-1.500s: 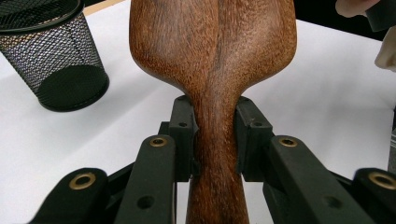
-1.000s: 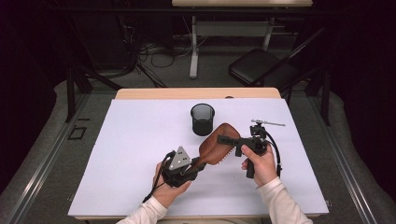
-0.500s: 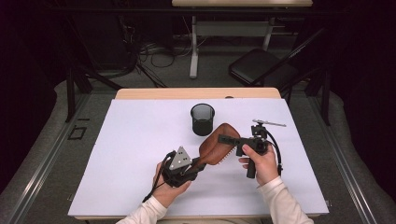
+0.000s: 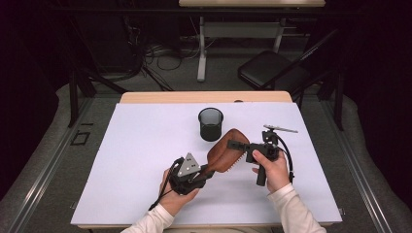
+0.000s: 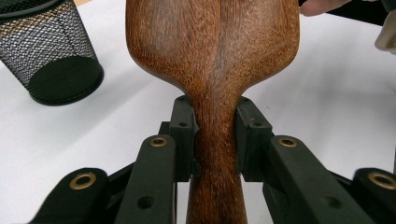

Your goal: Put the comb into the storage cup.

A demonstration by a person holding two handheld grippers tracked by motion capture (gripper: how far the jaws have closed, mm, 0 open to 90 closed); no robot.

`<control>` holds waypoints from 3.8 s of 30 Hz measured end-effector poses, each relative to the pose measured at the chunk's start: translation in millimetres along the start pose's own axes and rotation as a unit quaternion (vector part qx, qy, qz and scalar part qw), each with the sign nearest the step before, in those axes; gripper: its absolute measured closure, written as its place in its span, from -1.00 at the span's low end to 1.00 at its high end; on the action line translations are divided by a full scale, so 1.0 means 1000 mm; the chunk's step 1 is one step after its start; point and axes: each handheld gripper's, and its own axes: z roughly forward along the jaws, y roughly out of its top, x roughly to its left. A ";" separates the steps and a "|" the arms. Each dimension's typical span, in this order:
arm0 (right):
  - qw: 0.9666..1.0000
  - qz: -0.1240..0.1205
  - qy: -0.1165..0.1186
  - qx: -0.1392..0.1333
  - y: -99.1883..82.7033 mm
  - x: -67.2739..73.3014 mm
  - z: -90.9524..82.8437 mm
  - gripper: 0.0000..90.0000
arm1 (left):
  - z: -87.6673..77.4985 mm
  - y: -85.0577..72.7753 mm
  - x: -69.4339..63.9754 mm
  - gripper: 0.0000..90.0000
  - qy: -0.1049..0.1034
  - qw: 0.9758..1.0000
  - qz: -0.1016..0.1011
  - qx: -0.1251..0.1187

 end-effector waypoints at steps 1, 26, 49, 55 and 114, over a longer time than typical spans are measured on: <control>1.000 0.003 0.002 0.001 0.000 0.000 0.000 -0.04 | 0.000 0.000 0.000 0.60 -0.001 1.000 0.000 0.001; 1.000 -0.001 0.012 0.009 0.000 0.000 0.000 0.02 | 0.007 -0.004 0.000 0.61 0.001 1.000 0.005 0.014; 1.000 0.018 0.014 0.007 -0.002 0.003 -0.002 0.09 | 0.008 -0.005 -0.001 0.60 0.000 1.000 0.004 0.014; 0.999 0.040 0.008 0.012 -0.002 0.000 -0.002 0.10 | 0.008 -0.005 -0.001 0.59 0.000 1.000 0.000 0.017; 0.999 0.034 -0.037 0.021 0.038 0.010 0.004 0.12 | -0.005 -0.006 0.020 0.02 0.018 0.997 -0.069 -0.019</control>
